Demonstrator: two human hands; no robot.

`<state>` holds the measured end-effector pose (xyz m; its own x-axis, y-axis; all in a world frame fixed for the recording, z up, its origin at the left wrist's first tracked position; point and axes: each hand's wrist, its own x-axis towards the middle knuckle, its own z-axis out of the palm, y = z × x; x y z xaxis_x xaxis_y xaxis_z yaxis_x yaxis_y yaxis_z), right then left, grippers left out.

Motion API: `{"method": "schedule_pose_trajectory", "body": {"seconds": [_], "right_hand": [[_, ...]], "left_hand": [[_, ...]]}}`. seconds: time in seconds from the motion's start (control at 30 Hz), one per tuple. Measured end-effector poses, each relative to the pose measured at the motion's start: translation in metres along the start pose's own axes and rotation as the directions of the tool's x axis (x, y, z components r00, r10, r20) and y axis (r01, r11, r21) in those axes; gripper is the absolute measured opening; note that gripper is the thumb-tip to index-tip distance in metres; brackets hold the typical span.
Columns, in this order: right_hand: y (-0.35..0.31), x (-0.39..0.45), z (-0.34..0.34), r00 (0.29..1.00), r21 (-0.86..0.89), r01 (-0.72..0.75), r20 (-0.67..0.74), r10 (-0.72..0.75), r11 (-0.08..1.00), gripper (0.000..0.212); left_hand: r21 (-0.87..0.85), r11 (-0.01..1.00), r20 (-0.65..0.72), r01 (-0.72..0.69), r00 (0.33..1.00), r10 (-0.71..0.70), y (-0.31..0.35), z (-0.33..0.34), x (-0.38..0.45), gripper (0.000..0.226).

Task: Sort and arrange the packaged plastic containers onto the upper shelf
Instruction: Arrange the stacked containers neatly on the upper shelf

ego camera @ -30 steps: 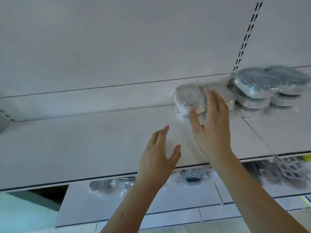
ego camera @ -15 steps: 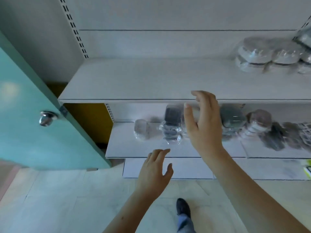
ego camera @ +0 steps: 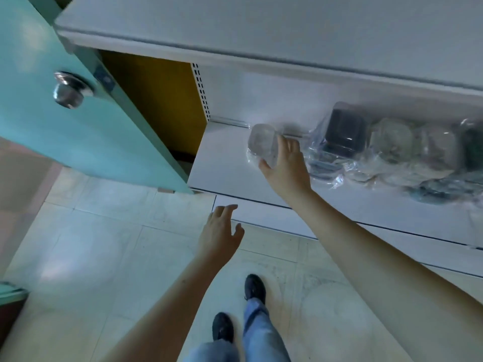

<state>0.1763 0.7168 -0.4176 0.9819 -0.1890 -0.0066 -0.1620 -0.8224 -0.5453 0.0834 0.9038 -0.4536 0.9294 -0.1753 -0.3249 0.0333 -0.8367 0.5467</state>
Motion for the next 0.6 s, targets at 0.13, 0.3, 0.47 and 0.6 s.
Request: {"method": "schedule_pose_trajectory", "body": {"seconds": [0.13, 0.3, 0.47, 0.6], "right_hand": [[0.020, 0.057, 0.073, 0.982, -0.099, -0.139, 0.118, 0.151, 0.985, 0.090], [0.031, 0.094, 0.118, 0.944, -0.143, -0.278, 0.141, 0.297, 0.950, 0.099], [0.029, 0.098, 0.134, 0.951, -0.065, -0.308, -0.002, 0.308, 0.949, 0.079], [0.018, 0.057, 0.128, 0.978, -0.033, -0.166, -0.133, 0.160, 0.986, 0.085]], "left_hand": [[-0.041, 0.998, -0.017, 0.045, 0.999, -0.046, -0.024, 0.021, 0.044, 0.048], [-0.094, 0.995, -0.042, 0.036, 0.998, -0.040, -0.046, 0.026, 0.072, 0.046], [-0.156, 0.987, -0.125, 0.031, 0.991, -0.051, -0.064, 0.010, 0.087, 0.042], [-0.408, 0.909, -0.125, 0.078, 0.982, -0.140, -0.051, -0.006, 0.103, 0.037]]}}
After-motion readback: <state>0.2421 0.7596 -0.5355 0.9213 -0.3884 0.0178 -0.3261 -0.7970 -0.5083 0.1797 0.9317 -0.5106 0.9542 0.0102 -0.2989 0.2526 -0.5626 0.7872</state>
